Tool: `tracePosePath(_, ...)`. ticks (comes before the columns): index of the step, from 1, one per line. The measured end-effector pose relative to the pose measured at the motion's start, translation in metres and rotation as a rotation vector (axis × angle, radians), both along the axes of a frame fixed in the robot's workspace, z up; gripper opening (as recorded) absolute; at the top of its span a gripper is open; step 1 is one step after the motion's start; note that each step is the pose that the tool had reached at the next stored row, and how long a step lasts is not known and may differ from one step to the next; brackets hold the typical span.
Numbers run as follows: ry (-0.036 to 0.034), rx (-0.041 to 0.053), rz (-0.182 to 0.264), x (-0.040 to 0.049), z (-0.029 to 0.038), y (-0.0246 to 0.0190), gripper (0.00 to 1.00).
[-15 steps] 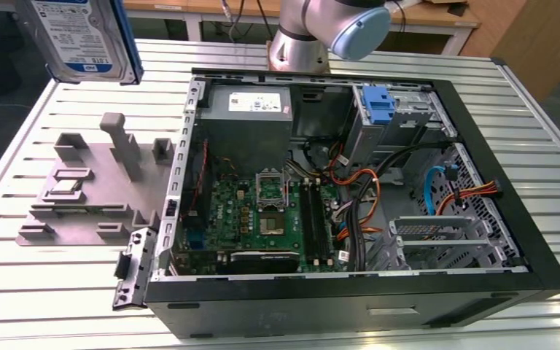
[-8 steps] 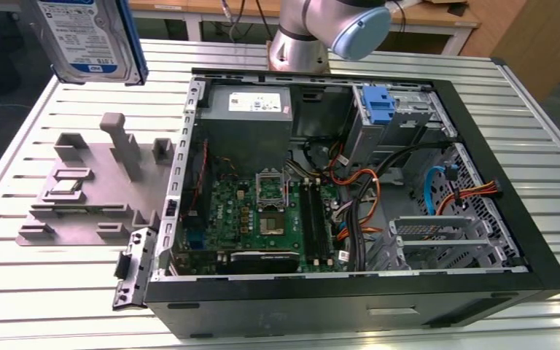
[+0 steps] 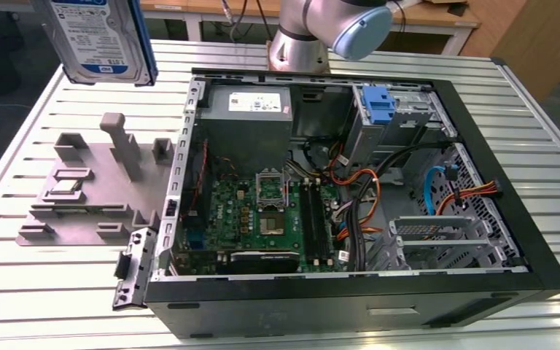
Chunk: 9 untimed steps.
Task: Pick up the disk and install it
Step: 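Pick up the disk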
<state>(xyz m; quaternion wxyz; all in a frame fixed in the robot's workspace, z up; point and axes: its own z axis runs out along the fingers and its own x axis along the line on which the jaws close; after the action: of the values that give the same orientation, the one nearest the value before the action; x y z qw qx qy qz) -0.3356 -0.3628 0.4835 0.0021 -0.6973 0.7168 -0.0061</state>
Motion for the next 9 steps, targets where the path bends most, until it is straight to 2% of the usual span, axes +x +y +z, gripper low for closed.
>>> tracePosePath(9,0.0010,-0.0001,-0.001,0.0117,0.0000,-0.0011,0.36)
